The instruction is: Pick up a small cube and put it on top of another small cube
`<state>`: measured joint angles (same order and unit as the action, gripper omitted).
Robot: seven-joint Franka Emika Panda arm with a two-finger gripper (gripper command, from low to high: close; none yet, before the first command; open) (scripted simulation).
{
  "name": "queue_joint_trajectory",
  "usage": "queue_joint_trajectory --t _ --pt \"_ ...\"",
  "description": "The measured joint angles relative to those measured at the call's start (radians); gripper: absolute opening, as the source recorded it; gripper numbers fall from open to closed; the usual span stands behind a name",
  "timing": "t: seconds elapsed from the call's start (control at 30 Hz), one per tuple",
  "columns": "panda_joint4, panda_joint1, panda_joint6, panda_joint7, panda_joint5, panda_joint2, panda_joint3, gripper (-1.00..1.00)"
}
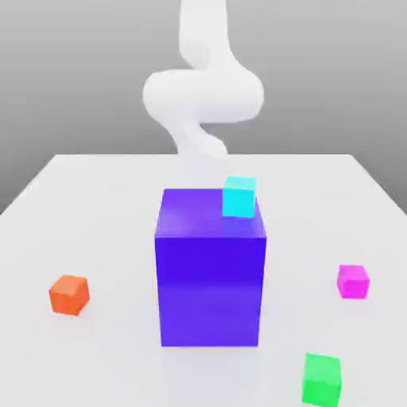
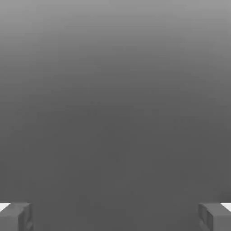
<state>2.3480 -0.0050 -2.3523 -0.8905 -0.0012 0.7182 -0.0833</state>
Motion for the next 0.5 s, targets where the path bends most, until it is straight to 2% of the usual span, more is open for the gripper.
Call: queue_joint_trajectory --t 0.27,0.5 --pt "0.164 -0.003 -0.185 -0.338 -0.029 -0.289 -0.297 0.00" --pt "0.303 0.025 -0.339 -0.654 -0.097 -0.541 -0.520 0.00"
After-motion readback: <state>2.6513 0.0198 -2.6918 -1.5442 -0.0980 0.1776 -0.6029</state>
